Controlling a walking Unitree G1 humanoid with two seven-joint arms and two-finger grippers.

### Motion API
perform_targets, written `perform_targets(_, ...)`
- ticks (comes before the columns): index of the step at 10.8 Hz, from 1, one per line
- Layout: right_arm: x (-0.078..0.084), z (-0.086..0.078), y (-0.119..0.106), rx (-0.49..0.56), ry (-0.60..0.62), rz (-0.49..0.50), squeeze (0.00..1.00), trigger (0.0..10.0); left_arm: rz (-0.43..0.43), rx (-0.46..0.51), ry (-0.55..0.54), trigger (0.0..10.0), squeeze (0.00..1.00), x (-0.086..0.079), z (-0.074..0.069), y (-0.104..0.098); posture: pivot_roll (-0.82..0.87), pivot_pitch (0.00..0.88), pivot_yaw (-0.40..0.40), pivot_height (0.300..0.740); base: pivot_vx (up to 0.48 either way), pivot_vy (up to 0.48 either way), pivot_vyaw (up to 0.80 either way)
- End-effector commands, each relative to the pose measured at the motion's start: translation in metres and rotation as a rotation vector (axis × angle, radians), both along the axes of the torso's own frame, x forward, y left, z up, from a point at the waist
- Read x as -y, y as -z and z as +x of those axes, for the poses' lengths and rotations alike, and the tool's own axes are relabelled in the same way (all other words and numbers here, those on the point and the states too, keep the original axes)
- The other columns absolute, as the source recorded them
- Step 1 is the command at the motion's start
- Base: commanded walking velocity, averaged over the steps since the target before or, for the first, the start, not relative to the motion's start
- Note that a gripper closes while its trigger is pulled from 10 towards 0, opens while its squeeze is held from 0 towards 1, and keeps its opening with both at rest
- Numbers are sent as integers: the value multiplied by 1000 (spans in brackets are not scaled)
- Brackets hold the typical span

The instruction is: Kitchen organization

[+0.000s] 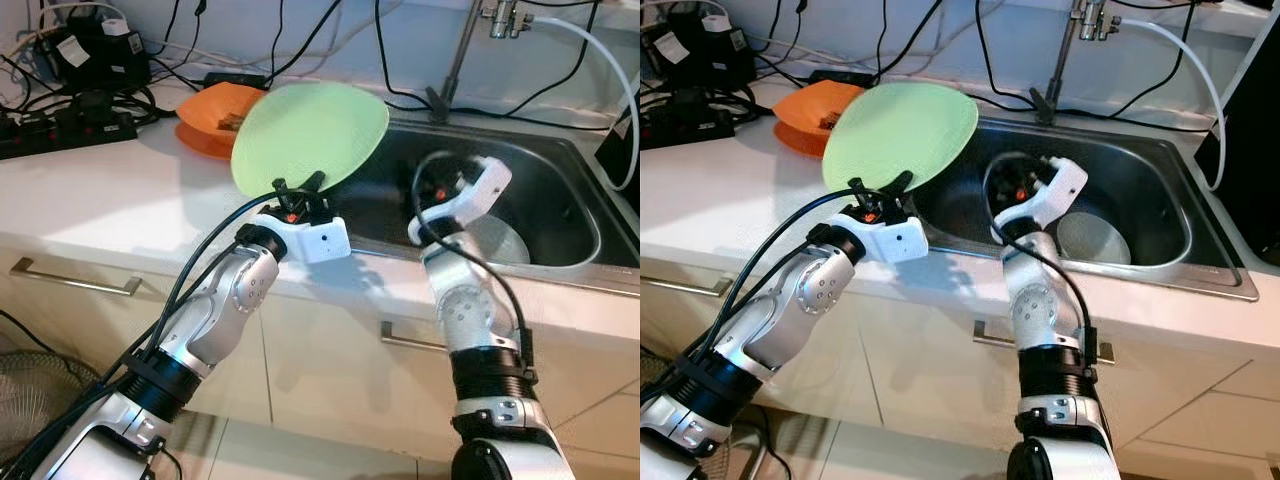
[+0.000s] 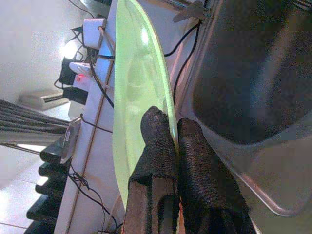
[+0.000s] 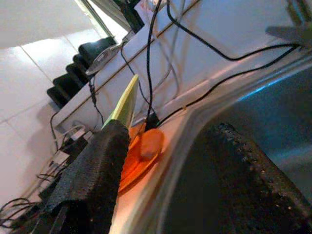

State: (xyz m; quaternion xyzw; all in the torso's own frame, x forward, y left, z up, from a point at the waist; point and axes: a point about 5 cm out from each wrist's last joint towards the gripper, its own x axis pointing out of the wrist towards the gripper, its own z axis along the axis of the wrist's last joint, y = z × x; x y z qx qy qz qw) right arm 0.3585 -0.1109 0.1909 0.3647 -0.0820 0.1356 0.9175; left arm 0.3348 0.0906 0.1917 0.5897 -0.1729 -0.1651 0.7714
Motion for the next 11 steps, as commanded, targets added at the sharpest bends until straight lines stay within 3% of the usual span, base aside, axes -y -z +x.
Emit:
perform_targets(1, 2, 0, -9, 23, -14, 20, 0, 10000, 13, 26, 37, 10000, 0, 5, -1, -8, 221, 0, -18, 740, 0, 0, 0)
perform_targets(11, -5, -3, -15, 17, -79, 55, 0, 10000, 3, 23, 153, 10000, 0, 17, -9, -12, 231, 0, -22, 740, 0, 0, 0)
